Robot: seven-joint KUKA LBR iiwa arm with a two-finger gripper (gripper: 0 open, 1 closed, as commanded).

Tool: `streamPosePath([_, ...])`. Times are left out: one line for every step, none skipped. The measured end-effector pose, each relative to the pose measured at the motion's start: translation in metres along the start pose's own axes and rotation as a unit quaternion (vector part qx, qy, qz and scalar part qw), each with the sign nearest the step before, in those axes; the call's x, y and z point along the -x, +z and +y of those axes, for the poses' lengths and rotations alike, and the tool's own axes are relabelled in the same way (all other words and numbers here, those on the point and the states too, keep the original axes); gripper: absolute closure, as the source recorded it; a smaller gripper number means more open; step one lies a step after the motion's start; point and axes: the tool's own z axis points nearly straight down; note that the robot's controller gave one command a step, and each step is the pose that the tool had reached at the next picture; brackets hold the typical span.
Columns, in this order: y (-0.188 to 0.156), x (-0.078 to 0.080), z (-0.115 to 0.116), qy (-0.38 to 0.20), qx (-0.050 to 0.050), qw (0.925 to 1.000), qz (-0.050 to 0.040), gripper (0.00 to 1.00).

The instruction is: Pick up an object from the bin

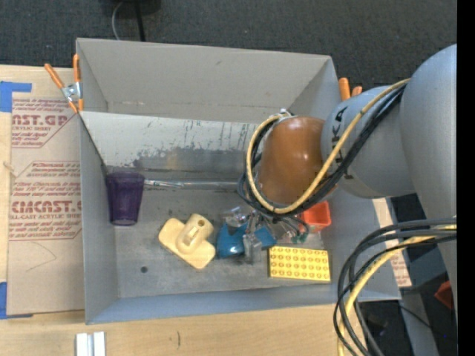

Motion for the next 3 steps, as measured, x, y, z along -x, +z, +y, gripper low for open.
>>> streamPosePath([0.0, 0.0, 0.0, 0.0, 0.0, 1.0, 0.0, 1.0])
streamPosePath([-0.128, 0.01, -0.01, 0.012, 0.001, 0.9999, 0.0008, 1.0])
streamPosePath([-0.128, 0.01, -0.01, 0.012, 0.001, 0.9999, 0.0009, 1.0])
